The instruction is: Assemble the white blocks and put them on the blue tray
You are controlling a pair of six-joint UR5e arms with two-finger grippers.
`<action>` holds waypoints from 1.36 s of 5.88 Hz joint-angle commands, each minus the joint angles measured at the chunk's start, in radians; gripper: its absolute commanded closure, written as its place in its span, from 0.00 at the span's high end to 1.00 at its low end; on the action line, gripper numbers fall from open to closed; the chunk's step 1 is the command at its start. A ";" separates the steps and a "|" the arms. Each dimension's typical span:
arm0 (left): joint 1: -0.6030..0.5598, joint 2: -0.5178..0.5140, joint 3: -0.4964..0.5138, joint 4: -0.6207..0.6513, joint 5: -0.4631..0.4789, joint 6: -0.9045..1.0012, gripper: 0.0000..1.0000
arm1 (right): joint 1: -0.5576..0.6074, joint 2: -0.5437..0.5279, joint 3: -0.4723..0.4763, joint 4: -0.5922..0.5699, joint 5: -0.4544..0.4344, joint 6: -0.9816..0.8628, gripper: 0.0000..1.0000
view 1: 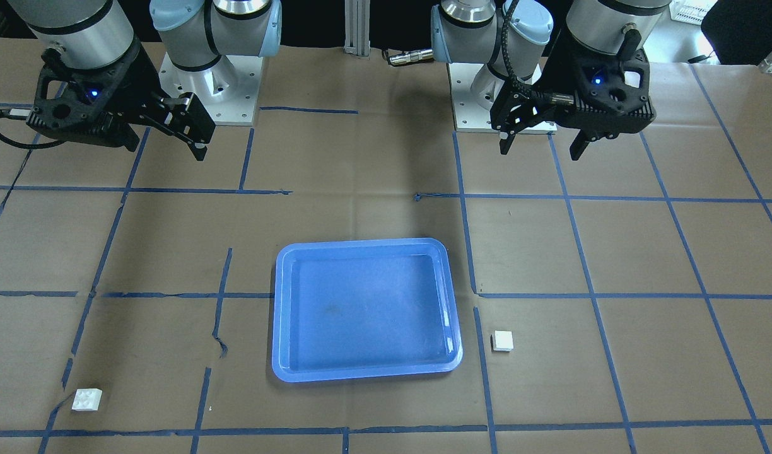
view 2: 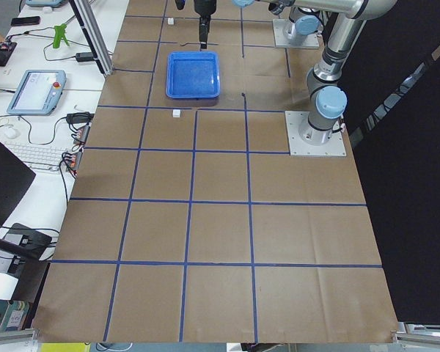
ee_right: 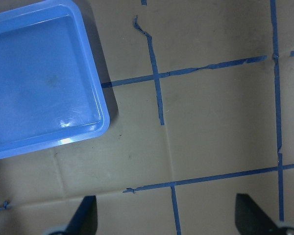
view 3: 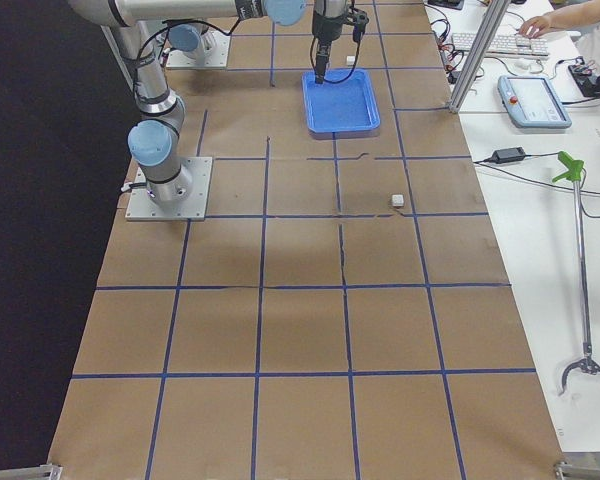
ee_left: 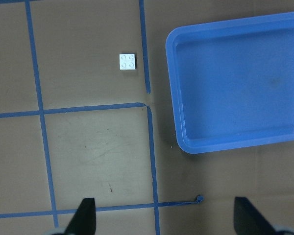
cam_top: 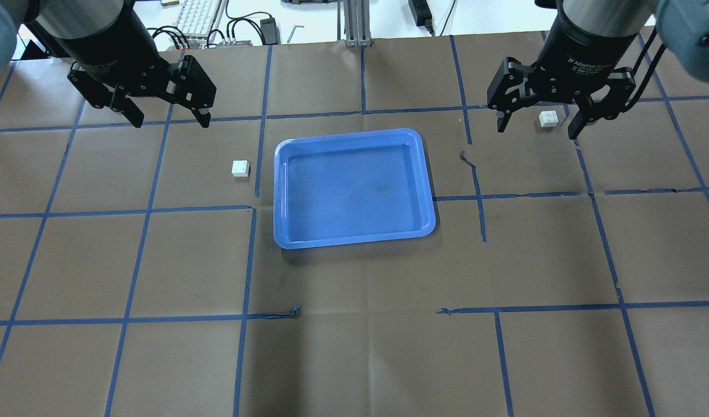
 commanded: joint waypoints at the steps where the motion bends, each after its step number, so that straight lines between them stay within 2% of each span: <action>1: 0.030 -0.015 -0.025 0.011 -0.008 0.017 0.99 | 0.000 0.005 -0.006 -0.001 -0.003 -0.021 1.00; 2: 0.044 -0.068 -0.084 0.114 -0.017 0.017 0.99 | -0.013 0.006 -0.007 -0.008 0.003 -0.131 1.00; 3: 0.056 -0.159 -0.133 0.307 -0.019 0.017 0.99 | -0.014 0.006 -0.009 -0.014 0.005 -0.294 1.00; 5: 0.056 -0.375 -0.148 0.559 -0.017 0.015 0.99 | -0.031 0.013 -0.001 -0.040 0.000 -0.572 1.00; 7: 0.058 -0.495 -0.208 0.713 -0.011 0.017 0.99 | -0.135 0.055 -0.019 -0.062 0.003 -1.037 1.00; 8: 0.059 -0.527 -0.242 0.779 -0.008 0.017 0.99 | -0.184 0.113 -0.052 -0.095 0.000 -1.322 1.00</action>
